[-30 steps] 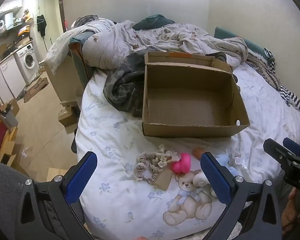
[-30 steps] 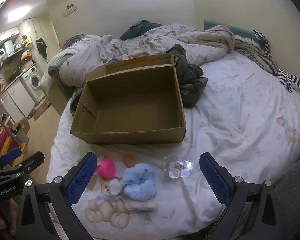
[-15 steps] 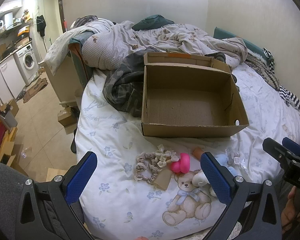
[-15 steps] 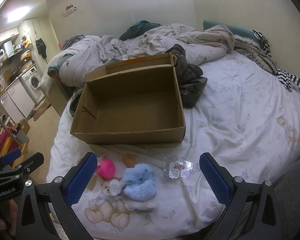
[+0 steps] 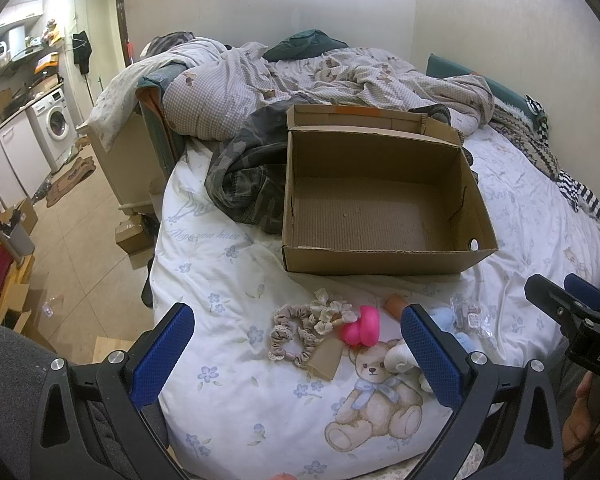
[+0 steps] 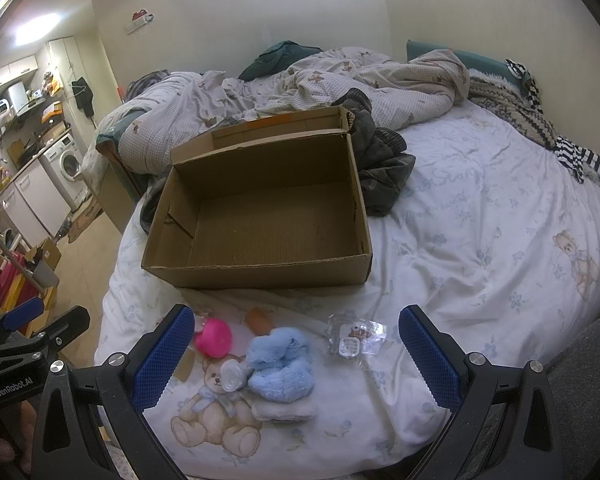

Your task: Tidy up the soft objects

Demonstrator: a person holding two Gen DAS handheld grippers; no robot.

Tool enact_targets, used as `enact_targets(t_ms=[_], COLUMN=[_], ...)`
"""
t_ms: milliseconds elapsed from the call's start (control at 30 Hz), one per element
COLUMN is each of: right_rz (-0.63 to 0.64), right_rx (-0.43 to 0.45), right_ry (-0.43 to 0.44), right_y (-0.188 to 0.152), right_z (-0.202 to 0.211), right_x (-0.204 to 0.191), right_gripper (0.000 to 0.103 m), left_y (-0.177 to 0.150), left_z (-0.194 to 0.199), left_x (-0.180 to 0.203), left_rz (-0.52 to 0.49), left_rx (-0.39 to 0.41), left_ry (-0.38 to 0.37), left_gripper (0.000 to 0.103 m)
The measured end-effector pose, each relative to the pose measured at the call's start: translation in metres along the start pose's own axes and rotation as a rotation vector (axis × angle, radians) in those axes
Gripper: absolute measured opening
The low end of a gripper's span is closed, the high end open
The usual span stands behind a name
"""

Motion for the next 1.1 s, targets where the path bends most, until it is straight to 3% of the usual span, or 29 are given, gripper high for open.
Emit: enact_targets(t_ms=[1100], right_rz=[0.001], right_rx=[-0.003], right_ry=[0.001], right_y=[-0.002], right_z=[-0.003], right_x=[-0.002], right_gripper=[0.103], left_y=[0.003], left_z=[0.008], left_x=[0.013], left_rz=[-0.007], left_rx=[0.005], left_ry=[-0.002], left_gripper=[0.103])
Point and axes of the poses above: each gripper's, at about its wrist camera, not at the fingertips, and z roughly against the way its jaws point, x to its right, y to its top, the point moved 6 cm from there along -z, roughly the way its jaws point, and after that the axes turned 8 degrees about x, right-handed, at the moved point
